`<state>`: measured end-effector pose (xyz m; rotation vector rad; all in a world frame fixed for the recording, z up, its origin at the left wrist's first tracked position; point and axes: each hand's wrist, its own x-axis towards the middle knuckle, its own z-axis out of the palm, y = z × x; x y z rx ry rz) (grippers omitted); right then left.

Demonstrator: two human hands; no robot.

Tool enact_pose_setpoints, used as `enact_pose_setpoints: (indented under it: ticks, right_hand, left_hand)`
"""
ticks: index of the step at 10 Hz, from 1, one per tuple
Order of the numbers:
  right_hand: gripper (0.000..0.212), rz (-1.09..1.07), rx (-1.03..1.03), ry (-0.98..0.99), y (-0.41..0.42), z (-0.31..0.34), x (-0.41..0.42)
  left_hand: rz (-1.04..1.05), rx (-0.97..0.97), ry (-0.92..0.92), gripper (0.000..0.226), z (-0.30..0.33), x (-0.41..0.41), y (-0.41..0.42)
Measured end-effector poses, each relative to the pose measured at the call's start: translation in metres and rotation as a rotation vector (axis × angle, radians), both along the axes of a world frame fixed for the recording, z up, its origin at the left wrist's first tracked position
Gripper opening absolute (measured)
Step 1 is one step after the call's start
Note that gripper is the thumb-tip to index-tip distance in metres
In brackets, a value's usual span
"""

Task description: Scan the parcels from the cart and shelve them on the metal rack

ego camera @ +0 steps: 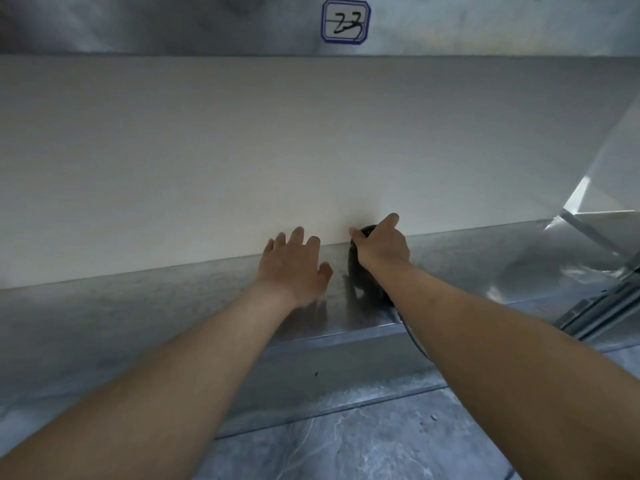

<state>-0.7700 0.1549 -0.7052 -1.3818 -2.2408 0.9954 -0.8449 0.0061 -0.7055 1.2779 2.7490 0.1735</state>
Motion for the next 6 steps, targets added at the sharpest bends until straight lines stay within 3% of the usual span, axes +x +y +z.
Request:
enact_pose_setpoints:
  ticks: [3, 4, 5, 6]
  right_hand:
    - [0.059, 0.008, 0.018, -0.073, 0.005, -0.005, -0.006]
    - [0.063, 0.046, 0.187, -0.196, 0.005, -0.003, -0.005]
    - [0.060, 0.116, 0.539, -0.377, 0.000, 0.002, 0.003]
    - [0.055, 0.203, 0.616, -0.362, -0.005, 0.009, 0.010]
  left_hand:
    - [-0.018, 0.011, 0.024, 0.052, 0.011, -0.005, -0.002]
    - [-0.019, 0.017, 0.025, 0.053, 0.015, -0.006, -0.001]
    - [-0.008, 0.044, 0.038, 0.053, 0.020, -0.005, -0.003]
    - [0.018, 0.050, 0.009, 0.055, 0.029, 0.001, -0.005]
